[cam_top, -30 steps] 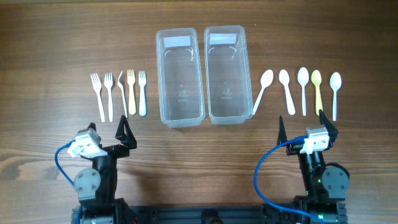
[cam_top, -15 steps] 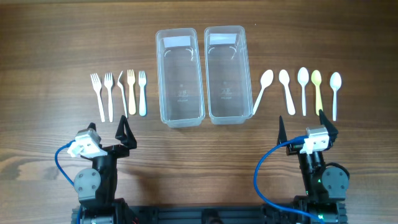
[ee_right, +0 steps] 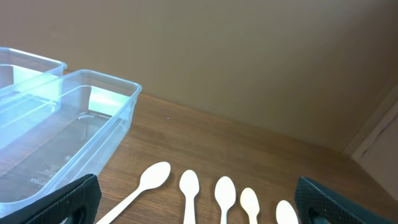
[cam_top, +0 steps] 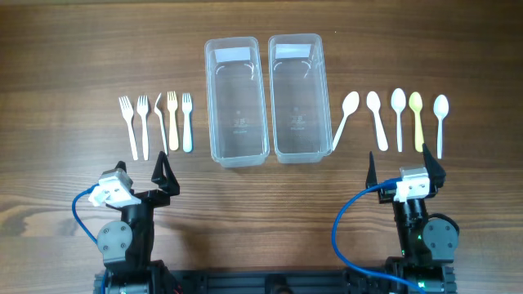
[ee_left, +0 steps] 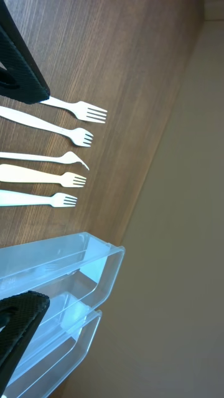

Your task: Pack container

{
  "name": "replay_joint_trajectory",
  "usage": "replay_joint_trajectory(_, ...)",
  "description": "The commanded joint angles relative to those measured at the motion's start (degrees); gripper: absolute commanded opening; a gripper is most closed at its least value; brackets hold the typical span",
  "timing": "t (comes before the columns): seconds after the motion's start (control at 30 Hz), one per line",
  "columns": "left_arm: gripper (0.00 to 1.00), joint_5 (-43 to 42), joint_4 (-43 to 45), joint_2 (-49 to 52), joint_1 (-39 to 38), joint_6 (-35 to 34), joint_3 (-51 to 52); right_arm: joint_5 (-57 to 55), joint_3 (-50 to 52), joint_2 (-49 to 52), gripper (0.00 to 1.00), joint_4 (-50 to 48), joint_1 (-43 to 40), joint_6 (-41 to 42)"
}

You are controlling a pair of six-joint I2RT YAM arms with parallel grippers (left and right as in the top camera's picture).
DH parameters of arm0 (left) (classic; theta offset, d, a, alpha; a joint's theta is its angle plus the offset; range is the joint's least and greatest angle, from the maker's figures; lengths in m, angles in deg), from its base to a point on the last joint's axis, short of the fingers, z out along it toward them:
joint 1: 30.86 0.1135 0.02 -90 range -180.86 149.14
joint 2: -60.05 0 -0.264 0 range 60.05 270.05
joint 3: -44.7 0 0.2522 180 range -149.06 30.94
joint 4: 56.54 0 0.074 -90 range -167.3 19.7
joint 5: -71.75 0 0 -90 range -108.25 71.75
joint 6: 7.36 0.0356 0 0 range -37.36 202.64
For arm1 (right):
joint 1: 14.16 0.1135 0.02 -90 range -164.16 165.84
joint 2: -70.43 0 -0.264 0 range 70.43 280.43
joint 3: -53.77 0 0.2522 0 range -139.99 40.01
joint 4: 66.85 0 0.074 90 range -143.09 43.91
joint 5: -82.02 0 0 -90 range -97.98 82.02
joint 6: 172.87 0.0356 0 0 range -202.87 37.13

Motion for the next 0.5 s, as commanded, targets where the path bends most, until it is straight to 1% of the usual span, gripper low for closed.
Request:
replay_joint_trajectory(0.0,1.00,-0.48,0.37,-0.09,-0.24,0.76,0.59,-1.33,0.09,-0.55,1.00,0.04,0.28,16.79)
replay_joint_trajectory(0.07,1.00,-0.48,0.39,-0.09,-0.24,0.76,0.59,-3.63,0.09,0.37,1.00,0.04,0.28,24.09)
replay_joint_trajectory(0.1,1.00,-0.48,0.39,-0.09,-0.24,0.76,0.59,-3.63,0.09,0.81,1.00,0.02,0.28,25.05)
replay_joint_trajectory(0.3,1.00,-0.48,0.39,-0.09,-0.24,0.76,0.59,-3.63,0.09,4.20,1.00,0.02,0.28,23.04)
replay_joint_trajectory(0.47,1.00,-0.48,0.39,-0.09,-0.24,0.74,0.59,-3.50,0.09,6.91,1.00,0.02,0.28,23.28)
